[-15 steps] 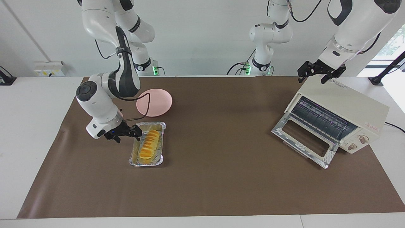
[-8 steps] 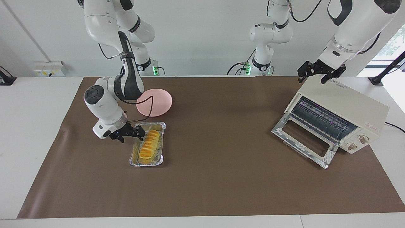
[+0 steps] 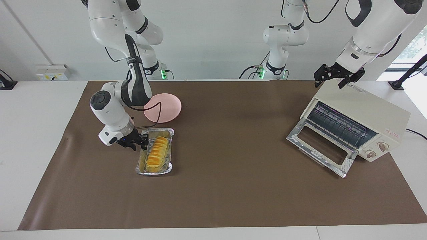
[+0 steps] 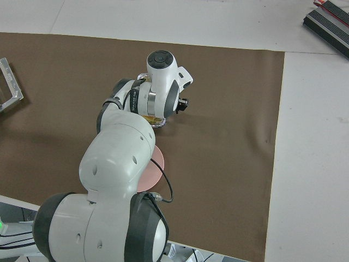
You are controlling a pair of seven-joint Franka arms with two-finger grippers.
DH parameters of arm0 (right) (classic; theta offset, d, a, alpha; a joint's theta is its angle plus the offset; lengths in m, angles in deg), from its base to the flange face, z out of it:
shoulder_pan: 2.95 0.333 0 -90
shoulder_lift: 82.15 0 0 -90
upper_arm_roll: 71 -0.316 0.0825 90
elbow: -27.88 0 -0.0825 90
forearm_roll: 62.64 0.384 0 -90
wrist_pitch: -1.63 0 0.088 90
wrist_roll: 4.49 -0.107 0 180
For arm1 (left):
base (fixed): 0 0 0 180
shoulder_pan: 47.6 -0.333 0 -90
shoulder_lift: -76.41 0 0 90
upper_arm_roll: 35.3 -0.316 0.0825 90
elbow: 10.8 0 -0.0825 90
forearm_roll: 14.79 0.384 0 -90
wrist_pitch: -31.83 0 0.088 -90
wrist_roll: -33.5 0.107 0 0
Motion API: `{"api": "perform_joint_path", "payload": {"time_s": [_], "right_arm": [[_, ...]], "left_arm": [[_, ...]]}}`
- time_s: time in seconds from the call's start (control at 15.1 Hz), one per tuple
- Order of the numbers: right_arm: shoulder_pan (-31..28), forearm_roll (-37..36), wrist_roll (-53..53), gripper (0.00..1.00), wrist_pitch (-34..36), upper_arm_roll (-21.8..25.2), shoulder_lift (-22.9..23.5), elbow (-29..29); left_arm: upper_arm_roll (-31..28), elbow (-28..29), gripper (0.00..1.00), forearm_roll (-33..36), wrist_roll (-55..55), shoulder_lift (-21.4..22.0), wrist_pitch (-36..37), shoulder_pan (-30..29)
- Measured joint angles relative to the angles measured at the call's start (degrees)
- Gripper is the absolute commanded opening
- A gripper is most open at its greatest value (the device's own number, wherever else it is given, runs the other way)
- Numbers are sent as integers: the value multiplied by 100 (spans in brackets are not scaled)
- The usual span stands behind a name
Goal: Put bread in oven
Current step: 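Push the foil tray with the right gripper toward the toaster oven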
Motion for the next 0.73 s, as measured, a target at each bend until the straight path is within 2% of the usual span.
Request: {"api": "perform_joint_path", "payload": {"time_s": [0.2,0.46,0.73], "right_arm": [[3,102,0,0,18,-9,-41,-30],[102,449,-19,0,265,-66,-144,-411],[876,509,-1128,0,355,-93,-165,-771]], "left_arm": [[0,0,100,0,0,0,0,0],[0,0,100,0,0,0,0,0],[0,0,100,0,0,0,0,0]]}}
